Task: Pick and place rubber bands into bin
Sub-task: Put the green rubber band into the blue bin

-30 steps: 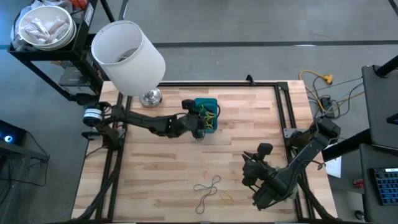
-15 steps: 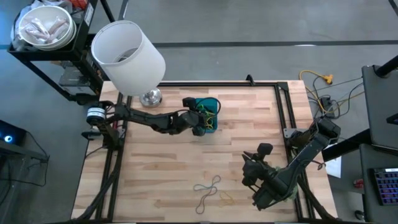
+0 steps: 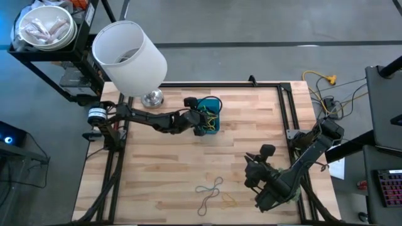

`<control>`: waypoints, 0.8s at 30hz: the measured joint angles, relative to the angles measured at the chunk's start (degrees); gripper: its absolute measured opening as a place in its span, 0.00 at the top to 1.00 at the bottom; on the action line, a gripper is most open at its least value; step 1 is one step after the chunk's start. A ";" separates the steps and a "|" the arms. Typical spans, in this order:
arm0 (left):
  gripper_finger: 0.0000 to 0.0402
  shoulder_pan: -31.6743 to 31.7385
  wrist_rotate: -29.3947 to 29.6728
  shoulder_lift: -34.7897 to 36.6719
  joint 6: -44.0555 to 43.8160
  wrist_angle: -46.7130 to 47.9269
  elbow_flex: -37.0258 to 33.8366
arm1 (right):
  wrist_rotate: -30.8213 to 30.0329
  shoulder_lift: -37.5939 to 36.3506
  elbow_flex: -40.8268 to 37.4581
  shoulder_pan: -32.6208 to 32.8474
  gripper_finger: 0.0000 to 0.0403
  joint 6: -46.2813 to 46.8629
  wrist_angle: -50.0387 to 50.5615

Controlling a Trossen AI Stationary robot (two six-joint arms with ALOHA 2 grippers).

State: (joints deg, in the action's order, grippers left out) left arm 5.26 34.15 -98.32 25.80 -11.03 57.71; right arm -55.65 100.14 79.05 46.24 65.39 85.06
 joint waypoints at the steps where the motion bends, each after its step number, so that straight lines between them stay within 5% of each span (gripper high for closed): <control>1: 1.00 0.00 0.00 0.00 -0.02 0.00 0.00 | 0.00 0.00 0.00 -0.01 0.85 0.00 -0.02; 7: 0.98 0.02 -0.02 0.00 -0.30 1.67 0.00 | -0.01 0.00 0.00 0.00 0.85 0.00 -0.11; 24: 0.68 1.28 -3.90 0.07 -7.09 4.39 0.25 | -0.01 0.04 0.00 -0.07 0.85 0.20 -0.19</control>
State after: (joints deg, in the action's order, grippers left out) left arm 6.53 30.25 -98.26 18.71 -6.63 57.96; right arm -55.66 100.18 79.05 46.17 65.58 84.86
